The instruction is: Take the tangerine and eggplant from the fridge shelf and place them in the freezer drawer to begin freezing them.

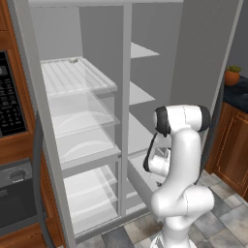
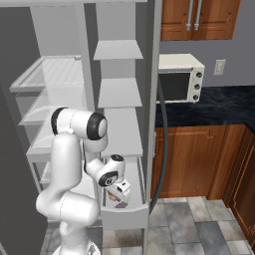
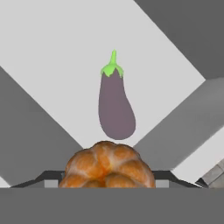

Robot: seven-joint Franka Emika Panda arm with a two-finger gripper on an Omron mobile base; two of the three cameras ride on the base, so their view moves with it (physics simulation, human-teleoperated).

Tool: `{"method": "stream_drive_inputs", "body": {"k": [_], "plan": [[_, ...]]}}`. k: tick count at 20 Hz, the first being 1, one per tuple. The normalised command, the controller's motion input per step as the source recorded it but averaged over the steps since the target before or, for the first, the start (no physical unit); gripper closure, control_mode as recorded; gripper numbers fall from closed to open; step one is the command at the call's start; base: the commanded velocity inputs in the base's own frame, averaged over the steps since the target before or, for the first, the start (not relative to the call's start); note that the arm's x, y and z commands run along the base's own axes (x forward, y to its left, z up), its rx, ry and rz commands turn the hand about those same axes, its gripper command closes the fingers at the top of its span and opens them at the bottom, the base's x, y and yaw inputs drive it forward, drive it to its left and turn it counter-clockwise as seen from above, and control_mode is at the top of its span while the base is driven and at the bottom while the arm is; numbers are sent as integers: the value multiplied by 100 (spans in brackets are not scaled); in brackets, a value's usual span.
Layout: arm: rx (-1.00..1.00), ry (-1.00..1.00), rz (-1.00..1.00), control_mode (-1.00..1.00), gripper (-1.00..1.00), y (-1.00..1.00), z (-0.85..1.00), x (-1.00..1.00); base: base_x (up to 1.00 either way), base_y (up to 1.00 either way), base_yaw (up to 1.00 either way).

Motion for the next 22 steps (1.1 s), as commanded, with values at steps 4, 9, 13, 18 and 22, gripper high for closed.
{"method": "stream_drive_inputs", "body": {"k": [4,9,13,18,22], "plan": [[1,4,0,-100,100,-2,-43,7,0,0,0],[0,5,0,-100,100,-1,-46,5,0,0,0],[0,6,0,-100,100,0,-47,3,0,0,0],[0,4,0,-100,100,0,-49,-19,0,0,0],[0,3,0,-100,-100,0,-40,-57,0,0,0]]}}
